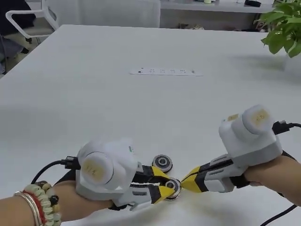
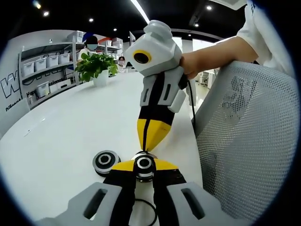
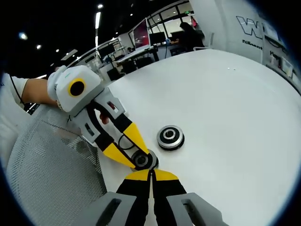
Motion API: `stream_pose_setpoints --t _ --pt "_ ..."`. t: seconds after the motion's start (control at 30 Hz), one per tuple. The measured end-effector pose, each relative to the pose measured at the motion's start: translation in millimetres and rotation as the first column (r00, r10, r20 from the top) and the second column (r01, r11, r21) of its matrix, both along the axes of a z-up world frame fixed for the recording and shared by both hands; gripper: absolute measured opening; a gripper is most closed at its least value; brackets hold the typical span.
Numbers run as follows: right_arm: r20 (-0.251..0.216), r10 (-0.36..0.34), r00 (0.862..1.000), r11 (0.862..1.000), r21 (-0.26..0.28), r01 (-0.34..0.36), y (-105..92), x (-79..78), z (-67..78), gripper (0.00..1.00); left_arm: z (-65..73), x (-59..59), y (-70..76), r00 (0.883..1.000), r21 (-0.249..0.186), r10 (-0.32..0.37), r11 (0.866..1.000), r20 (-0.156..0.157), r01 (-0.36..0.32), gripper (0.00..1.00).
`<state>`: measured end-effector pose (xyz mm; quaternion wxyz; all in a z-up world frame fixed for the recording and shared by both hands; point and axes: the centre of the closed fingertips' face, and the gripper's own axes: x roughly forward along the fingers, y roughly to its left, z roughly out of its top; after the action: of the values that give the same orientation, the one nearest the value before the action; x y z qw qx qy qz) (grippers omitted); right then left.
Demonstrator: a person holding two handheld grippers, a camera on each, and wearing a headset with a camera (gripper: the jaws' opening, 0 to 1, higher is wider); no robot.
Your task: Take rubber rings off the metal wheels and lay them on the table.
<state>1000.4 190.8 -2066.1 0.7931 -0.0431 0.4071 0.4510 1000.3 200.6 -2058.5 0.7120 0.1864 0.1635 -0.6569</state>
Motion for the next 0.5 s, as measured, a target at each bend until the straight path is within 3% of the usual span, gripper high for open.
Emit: stream_pose_setpoints --t 0.03,0.1,0.3,0.33,0.37,0.4,0.43,0.47,0.5 --pt "0.002 0.001 1.0 1.0 0.003 -0.001 -0.1 -0.3 0.4 0.0 0.2 -0.3 -0.2 1.0 0.011 -0.005 1.0 0.015 0.005 0.08" --pt "-0.01 -0.016 1.0 1.0 0.026 0.016 2.1 0.6 2.0 0.0 -0.1 0.1 -0.3 1.0 0.017 -0.003 1.0 0.015 0.002 0.08" --pt "-0.005 -0.009 1.0 1.0 0.026 0.009 5.1 0.6 3.6 0.0 0.2 0.4 0.5 1.0 0.019 -0.01 1.0 0.019 0.009 0.08" --pt "0.004 0.033 0.999 0.993 0.114 -0.033 17.6 -3.4 15.2 0.0 0.1 0.4 0.4 1.0 0.021 -0.011 1.0 0.023 0.011 0.08" --pt "-0.033 0.006 0.999 0.968 0.253 0.002 31.9 -5.5 34.7 0.0 0.0 0.2 -0.3 1.0 0.021 -0.012 1.0 0.025 0.011 0.08" --pt "-0.042 -0.008 0.999 0.95 0.311 0.021 37.4 -2.5 48.2 0.0 -0.1 0.3 -0.8 1.0 0.021 -0.011 1.0 0.026 0.011 0.08" --pt "-0.053 -0.027 0.998 0.953 0.3 0.041 37.3 -2.0 48.8 0.0 0.0 0.2 -0.8 1.0 0.021 -0.011 1.0 0.026 0.01 0.08" --pt "0.059 -0.034 0.998 0.983 0.18 0.022 27.4 8.9 43.5 0.0 0.1 0.2 -0.9 1.0 0.021 -0.009 1.0 0.026 0.008 0.08" --pt "0.111 -0.027 0.993 0.99 0.139 0.011 24.7 12.2 42.4 0.0 0.1 0.1 -0.8 1.0 0.02 -0.007 1.0 0.025 0.007 0.08"
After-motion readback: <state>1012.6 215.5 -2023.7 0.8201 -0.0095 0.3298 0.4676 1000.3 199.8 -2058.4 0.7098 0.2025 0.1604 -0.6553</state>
